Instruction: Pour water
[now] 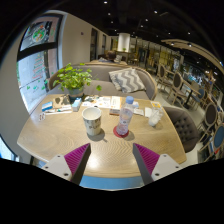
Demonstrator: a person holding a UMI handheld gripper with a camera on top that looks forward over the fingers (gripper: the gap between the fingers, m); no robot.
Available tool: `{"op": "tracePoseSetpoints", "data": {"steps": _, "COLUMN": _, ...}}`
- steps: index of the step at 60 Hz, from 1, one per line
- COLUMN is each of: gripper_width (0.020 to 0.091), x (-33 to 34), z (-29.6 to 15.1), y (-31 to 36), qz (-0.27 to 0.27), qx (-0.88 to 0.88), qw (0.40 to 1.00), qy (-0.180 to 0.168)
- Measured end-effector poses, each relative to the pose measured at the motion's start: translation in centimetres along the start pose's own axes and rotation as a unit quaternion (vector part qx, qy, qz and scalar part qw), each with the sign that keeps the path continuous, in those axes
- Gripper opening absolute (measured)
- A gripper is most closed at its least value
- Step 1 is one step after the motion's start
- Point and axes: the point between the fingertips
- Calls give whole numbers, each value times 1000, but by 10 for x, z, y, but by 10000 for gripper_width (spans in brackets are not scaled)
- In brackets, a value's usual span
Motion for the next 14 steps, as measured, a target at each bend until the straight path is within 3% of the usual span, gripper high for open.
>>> {"op": "tracePoseSetpoints", "data": {"steps": 14, "gripper_width": 856, "x": 7, "z": -8, "y": -1, "qz": 0, "qx": -9, "qw": 1000, "qy": -15}}
Point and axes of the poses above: the point between the fingertips, and its own axes, seen from behind it with the camera up: y to the left, z down, x backward, against the way the camera looks, and after that the axes turned 11 degrees about z, right-handed
